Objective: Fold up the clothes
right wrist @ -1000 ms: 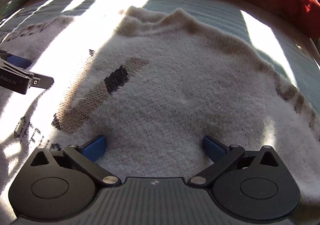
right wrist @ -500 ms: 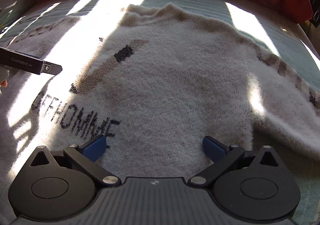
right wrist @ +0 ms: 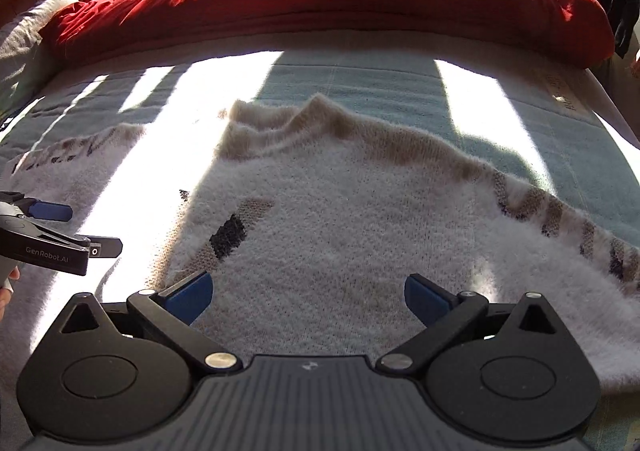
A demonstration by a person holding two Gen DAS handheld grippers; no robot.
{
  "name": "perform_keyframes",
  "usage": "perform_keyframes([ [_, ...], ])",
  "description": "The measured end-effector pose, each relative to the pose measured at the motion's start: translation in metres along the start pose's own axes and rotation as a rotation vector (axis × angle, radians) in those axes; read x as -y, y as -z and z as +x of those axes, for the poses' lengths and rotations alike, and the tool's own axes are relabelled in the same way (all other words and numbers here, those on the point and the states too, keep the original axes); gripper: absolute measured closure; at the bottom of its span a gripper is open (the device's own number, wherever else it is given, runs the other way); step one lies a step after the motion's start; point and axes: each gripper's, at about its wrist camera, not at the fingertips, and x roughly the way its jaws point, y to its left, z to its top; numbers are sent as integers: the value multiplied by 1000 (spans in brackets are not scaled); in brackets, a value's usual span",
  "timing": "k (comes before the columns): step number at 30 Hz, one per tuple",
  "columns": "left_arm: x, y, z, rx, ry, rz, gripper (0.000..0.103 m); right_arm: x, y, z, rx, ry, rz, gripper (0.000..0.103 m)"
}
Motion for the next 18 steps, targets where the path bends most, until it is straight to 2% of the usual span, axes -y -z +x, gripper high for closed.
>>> perform_keyframes([
  [4, -1, -20, -2, 61, 18, -4, 0, 9, -36, 20, 45, 9, 38, 0],
  [8, -7, -45, 8, 106, 39, -14, 0, 17, -55, 43, 61, 34, 81, 0],
  [13, -20, -62, 28, 130, 37, -40, 1, 24, -69, 71, 65, 65, 106, 0],
  [15, -25, -64, 38, 121, 40, -48, 1, 28, -74, 84, 63, 84, 117, 0],
  [18, -30, -64, 54, 88, 46, -51, 1, 41, -78, 109, 13, 81, 168, 0],
])
